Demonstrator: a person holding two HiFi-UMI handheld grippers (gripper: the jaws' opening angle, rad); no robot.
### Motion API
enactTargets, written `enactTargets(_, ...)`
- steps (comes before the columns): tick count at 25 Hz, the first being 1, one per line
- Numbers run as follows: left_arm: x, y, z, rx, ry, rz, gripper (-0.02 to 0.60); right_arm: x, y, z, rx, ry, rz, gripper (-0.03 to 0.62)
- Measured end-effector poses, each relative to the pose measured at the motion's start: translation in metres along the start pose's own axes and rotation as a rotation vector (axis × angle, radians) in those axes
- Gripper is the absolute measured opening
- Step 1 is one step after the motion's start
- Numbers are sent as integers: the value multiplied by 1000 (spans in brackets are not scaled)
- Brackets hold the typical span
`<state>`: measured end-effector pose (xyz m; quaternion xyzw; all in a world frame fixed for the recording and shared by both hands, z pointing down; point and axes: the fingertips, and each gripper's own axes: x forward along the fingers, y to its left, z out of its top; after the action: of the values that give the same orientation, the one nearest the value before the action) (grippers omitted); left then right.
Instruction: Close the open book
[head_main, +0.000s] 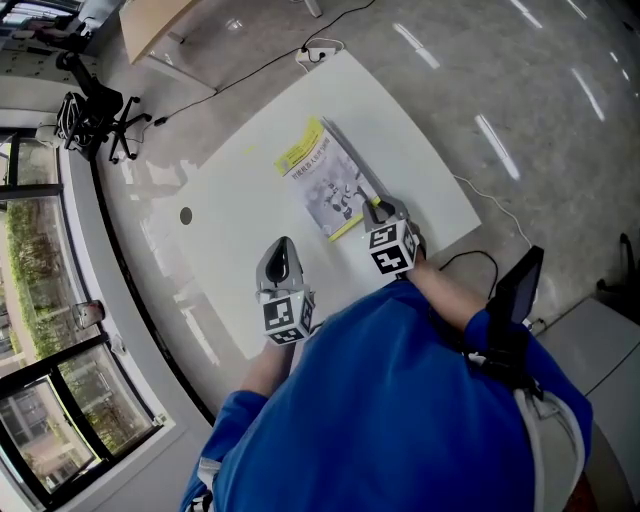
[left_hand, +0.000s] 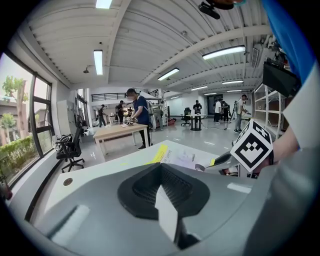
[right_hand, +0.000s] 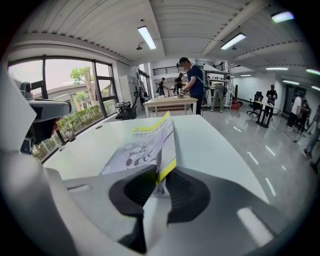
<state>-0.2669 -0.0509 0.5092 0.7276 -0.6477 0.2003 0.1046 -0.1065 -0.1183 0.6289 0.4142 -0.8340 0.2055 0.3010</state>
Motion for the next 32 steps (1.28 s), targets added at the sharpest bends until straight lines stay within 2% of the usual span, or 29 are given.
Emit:
enactTargets(5,9,-2,-3,4,11,-5,8,9,-9,-8,41,16,5,88)
enactTargets(10,15,-1,-6,18,17,-3,8,16,-22,-13,70,58,-6,89)
enactTargets(25,19,-10,-9,-31,50,48,8,24,-26,-21,43,100,43,114)
enactTargets(32,11,-12,-28,-64,71,91,8,25,-30,-19,34,89,87,114)
